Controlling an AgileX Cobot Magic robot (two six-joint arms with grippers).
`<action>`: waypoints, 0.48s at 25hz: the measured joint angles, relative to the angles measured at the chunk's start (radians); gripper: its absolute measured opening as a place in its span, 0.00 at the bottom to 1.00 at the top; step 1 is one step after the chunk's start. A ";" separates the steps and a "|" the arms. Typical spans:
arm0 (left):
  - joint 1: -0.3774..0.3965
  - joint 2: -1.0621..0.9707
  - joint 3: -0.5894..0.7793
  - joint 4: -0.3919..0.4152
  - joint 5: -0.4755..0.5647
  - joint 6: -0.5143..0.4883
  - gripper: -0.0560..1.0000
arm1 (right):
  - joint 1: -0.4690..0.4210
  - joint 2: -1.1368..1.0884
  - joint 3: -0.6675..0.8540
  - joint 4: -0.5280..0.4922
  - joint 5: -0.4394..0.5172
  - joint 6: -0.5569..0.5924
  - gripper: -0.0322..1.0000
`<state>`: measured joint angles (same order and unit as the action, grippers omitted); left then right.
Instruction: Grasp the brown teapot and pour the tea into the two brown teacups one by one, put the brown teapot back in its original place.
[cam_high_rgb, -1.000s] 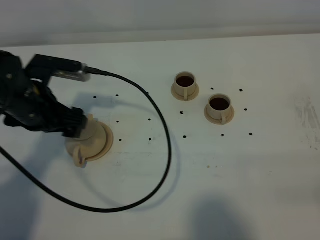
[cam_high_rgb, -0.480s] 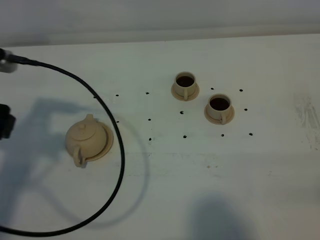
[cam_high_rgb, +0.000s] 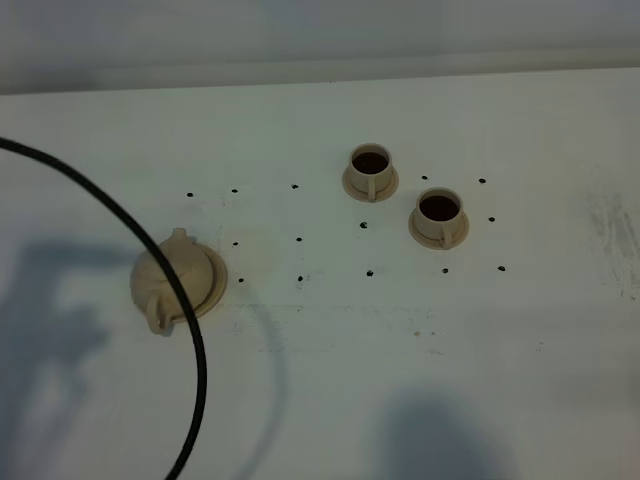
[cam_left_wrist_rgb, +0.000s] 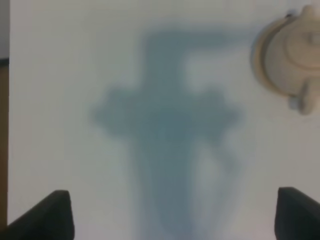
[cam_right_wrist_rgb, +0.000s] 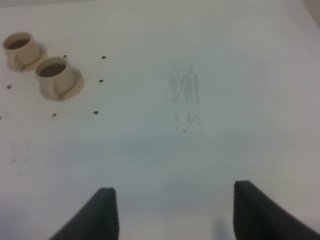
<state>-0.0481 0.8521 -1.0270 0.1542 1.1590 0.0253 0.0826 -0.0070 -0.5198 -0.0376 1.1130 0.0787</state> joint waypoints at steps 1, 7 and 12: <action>0.000 -0.030 0.000 -0.007 0.021 0.000 0.13 | 0.000 0.000 0.000 0.000 0.000 0.000 0.50; 0.000 -0.214 0.045 -0.056 0.036 -0.017 0.13 | 0.000 0.000 0.000 0.000 0.000 0.000 0.50; 0.000 -0.425 0.180 -0.082 0.001 -0.025 0.13 | 0.000 0.000 0.000 0.000 0.000 0.000 0.50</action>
<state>-0.0481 0.4269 -0.8469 0.0721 1.1598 0.0000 0.0826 -0.0070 -0.5198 -0.0376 1.1130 0.0787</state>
